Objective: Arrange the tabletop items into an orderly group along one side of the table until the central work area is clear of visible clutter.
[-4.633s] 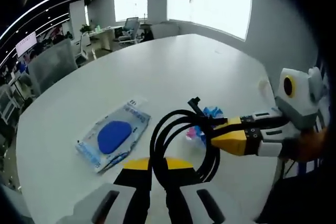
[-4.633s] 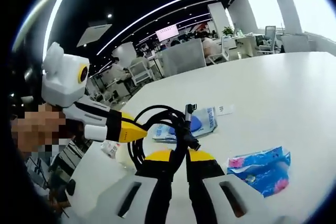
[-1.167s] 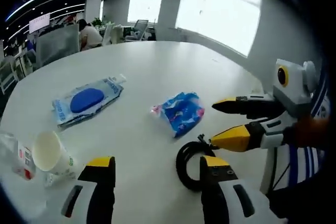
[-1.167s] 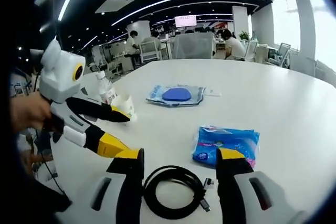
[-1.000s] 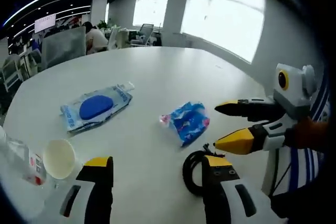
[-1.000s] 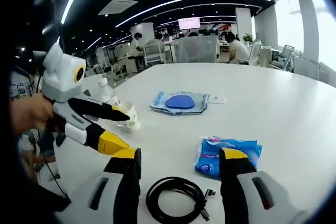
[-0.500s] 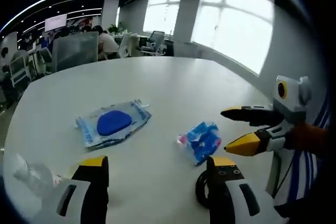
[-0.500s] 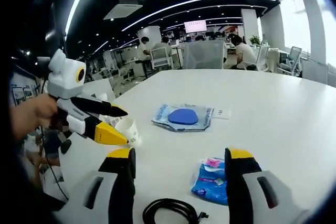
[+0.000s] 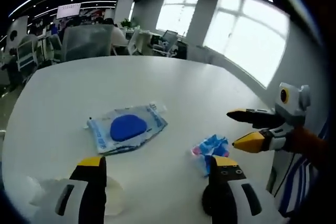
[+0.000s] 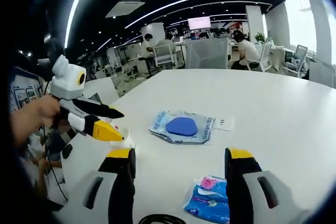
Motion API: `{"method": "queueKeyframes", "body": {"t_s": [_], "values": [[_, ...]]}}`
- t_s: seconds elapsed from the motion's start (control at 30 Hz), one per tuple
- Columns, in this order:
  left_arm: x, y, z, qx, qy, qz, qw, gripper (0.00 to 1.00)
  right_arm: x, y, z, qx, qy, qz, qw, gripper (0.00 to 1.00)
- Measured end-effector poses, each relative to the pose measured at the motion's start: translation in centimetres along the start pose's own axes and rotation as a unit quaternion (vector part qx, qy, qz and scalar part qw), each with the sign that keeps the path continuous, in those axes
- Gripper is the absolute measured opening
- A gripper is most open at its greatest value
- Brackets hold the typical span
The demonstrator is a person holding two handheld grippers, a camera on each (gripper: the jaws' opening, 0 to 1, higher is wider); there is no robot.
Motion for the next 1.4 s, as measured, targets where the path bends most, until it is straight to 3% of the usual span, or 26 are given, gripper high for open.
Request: {"method": "queueKeyframes", "body": {"t_s": [0.1,0.43,0.63,0.8,1.2,1.4], "values": [[-0.3,0.7,0.5,0.000,0.018,-0.008,0.9998,0.79,-0.4,-0.3,0.7,-0.001,0.006,0.002,1.0000,0.66],[-1.5,2.7,2.0,-0.008,0.027,-0.040,0.9988,0.74,-1.1,-0.4,2.5,-0.008,0.027,0.005,0.9996,0.64],[-2.0,3.6,2.8,-0.016,0.038,-0.043,0.9982,0.72,-1.9,-1.2,4.8,-0.012,0.039,0.001,0.9992,0.61],[-2.1,4.9,3.7,-0.029,0.054,-0.037,0.9975,0.67,-1.9,-2.1,6.9,-0.012,0.045,0.011,0.9988,0.56],[-2.0,6.4,6.3,-0.033,0.070,-0.050,0.9957,0.60,-0.9,-2.7,8.5,-0.005,0.055,0.015,0.9984,0.51],[-2.6,7.3,7.6,-0.036,0.056,-0.071,0.9953,0.57,-0.7,-3.4,10.0,-0.001,0.055,0.024,0.9982,0.47]]}}
Point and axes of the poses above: the point that each gripper's makers call its tool centre point, and the gripper's own axes: z roughly forward along the fingers, y roughly to its left, x roughly out of its underside, the point moved 8 cm from there along -z, roughly backward along the fingers, and after that the axes turned 9 degrees about y, right-handed, at the moved point
